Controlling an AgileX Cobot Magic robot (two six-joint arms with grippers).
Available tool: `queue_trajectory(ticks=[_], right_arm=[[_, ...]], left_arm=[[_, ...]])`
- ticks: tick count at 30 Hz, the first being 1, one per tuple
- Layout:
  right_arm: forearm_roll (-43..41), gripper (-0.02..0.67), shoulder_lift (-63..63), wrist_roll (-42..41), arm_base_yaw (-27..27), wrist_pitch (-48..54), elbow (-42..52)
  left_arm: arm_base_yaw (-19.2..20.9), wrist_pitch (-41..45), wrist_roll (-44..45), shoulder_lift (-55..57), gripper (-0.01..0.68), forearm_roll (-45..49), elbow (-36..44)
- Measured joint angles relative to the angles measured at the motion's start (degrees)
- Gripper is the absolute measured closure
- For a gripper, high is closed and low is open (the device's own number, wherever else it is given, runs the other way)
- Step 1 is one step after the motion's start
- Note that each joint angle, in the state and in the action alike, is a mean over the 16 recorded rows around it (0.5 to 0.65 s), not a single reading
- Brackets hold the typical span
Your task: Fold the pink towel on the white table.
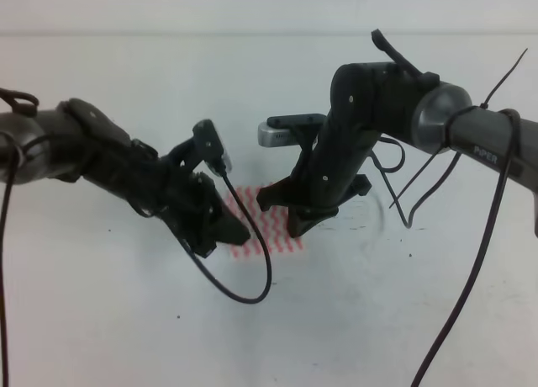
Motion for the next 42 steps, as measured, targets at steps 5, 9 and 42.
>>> queue_trajectory(ticks=[5, 9, 42], right_arm=[[0.1, 0.651, 0.0, 0.0, 0.0, 0.0, 0.0], [0.3, 0.651, 0.0, 0.0, 0.0, 0.4, 0.0], [0.2, 0.664, 0.4, 2.2, -0.3, -5.7, -4.5]], left_arm=[[0.0, 1.3, -0.6, 1.6, 0.677, 0.1, -0.2], [0.0, 2.0, -1.0, 2.3, 0.677, 0.2, -0.8], [0.0, -10.7, -0.9, 1.8, 0.678, -5.1, -3.3]])
